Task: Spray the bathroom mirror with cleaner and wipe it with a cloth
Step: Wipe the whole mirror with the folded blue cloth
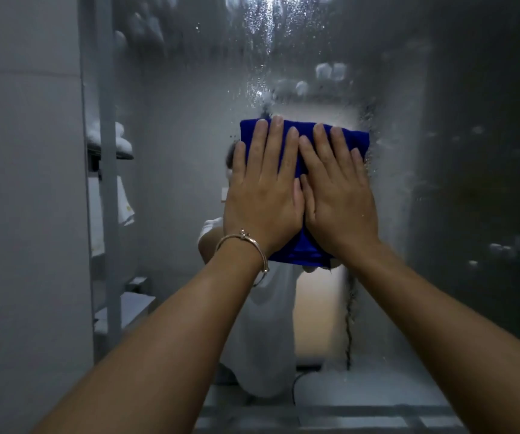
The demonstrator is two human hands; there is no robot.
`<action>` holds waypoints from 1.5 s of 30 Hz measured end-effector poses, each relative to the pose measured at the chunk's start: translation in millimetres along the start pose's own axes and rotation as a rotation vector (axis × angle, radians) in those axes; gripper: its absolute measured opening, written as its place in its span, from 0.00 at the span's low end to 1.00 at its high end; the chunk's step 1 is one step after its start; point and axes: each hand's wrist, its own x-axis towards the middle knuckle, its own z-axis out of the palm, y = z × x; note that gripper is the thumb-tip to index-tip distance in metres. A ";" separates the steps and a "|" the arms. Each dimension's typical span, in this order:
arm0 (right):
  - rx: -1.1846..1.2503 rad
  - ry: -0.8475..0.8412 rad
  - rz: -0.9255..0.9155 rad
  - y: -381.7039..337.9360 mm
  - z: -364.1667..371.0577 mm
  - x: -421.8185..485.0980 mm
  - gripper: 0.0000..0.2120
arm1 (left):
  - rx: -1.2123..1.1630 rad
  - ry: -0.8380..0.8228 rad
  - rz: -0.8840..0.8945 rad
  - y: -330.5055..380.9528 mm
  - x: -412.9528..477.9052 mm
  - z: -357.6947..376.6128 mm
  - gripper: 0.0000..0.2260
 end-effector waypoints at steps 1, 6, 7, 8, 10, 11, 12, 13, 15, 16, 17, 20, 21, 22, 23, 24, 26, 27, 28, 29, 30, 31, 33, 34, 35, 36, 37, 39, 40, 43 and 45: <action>0.011 -0.013 0.020 -2.5 -0.9 -0.2 0.24 | -0.006 -0.005 0.002 -0.3 0.0 -0.9 0.27; 0.052 -0.039 0.129 -21.2 -2.4 0.4 0.26 | -0.001 -0.027 0.097 -15.8 -0.1 -2.8 0.26; 0.056 -0.042 0.143 -27.1 -1.1 0.6 0.26 | 0.005 -0.029 0.120 -22.5 0.3 -4.3 0.27; 0.060 -0.044 0.156 -33.8 0.9 1.2 0.26 | 0.013 -0.033 0.140 -30.2 0.4 -6.1 0.27; 0.065 -0.043 0.173 -49.9 5.6 4.7 0.26 | 0.020 -0.041 0.170 -48.5 -0.7 -9.8 0.27; 0.068 -0.045 0.167 -58.2 8.7 7.6 0.26 | 0.018 -0.044 0.171 -58.7 -2.0 -11.8 0.27; 0.066 -0.048 0.153 -68.9 12.9 11.8 0.26 | 0.009 -0.042 0.161 -72.0 -4.0 -14.0 0.27; 0.062 -0.045 0.134 -80.6 18.1 16.6 0.26 | 0.006 -0.034 0.147 -86.6 -6.2 -16.4 0.27; 0.041 -0.022 0.090 -106.0 30.6 26.4 0.26 | 0.003 -0.012 0.113 -116.9 -13.0 -20.7 0.27; 0.023 -0.008 0.065 -119.4 37.9 30.3 0.26 | 0.001 -0.007 0.092 -131.4 -18.4 -23.1 0.27; 0.005 0.005 0.038 -132.4 45.4 32.9 0.26 | 0.001 -0.006 0.066 -144.8 -25.1 -25.7 0.27; -0.020 0.023 -0.057 -163.9 63.7 35.2 0.26 | 0.004 -0.032 -0.026 -174.9 -46.5 -32.3 0.27; -0.025 0.024 -0.080 -170.1 67.4 34.5 0.26 | 0.008 -0.044 -0.049 -180.3 -52.2 -33.5 0.27; -0.031 0.027 -0.095 -174.0 69.6 33.6 0.26 | 0.014 -0.051 -0.064 -183.6 -56.5 -33.9 0.27; -0.034 0.031 -0.103 -176.0 70.9 32.6 0.26 | 0.020 -0.052 -0.076 -184.8 -59.6 -33.5 0.27; -0.035 0.036 -0.110 -176.6 71.5 31.8 0.26 | 0.021 -0.047 -0.088 -184.6 -61.7 -32.6 0.27; -0.042 0.042 -0.127 -175.9 72.4 29.5 0.26 | 0.003 -0.033 -0.116 -181.1 -65.9 -29.9 0.27; -0.050 0.038 -0.138 -175.2 73.3 27.3 0.26 | -0.012 -0.030 -0.131 -179.6 -69.2 -28.5 0.26; -0.059 0.031 -0.148 -175.1 74.4 24.5 0.26 | -0.024 -0.029 -0.142 -179.0 -73.2 -27.3 0.27; -0.065 0.024 -0.155 -175.5 75.4 21.4 0.26 | -0.030 -0.031 -0.147 -178.9 -77.3 -26.6 0.27; -0.066 0.018 -0.159 -176.0 75.9 18.2 0.26 | -0.030 -0.038 -0.146 -178.8 -80.8 -26.5 0.27; -0.063 0.016 -0.160 -176.4 76.0 15.2 0.25 | -0.026 -0.048 -0.141 -178.5 -83.7 -27.0 0.27; -0.048 0.021 -0.168 -176.2 75.2 10.9 0.25 | -0.014 -0.078 -0.135 -176.7 -87.0 -28.9 0.27; -0.039 0.021 -0.175 -175.1 74.5 9.8 0.25 | -0.004 -0.095 -0.139 -174.9 -87.2 -30.1 0.27; -0.032 0.016 -0.185 -173.3 73.7 9.4 0.25 | 0.008 -0.110 -0.150 -172.3 -86.6 -31.3 0.28; -0.029 0.002 -0.196 -170.5 73.0 9.0 0.25 | 0.018 -0.123 -0.163 -169.0 -85.4 -32.4 0.28; -0.030 -0.014 -0.207 -166.5 72.0 8.7 0.25 | 0.025 -0.134 -0.176 -164.9 -83.8 -33.5 0.28; -0.026 -0.030 -0.218 -154.7 68.5 7.0 0.24 | 0.027 -0.145 -0.179 -153.5 -79.6 -33.9 0.28; -0.019 -0.026 -0.213 -146.6 65.4 5.4 0.24 | 0.023 -0.148 -0.171 -145.3 -77.0 -33.0 0.29; -0.005 -0.002 -0.197 -112.7 52.9 -2.3 0.24 | -0.010 -0.141 -0.150 -110.3 -67.1 -26.2 0.29; -0.014 0.001 -0.193 -83.3 41.9 -7.1 0.25 | -0.021 -0.129 -0.138 -80.8 -57.6 -19.8 0.28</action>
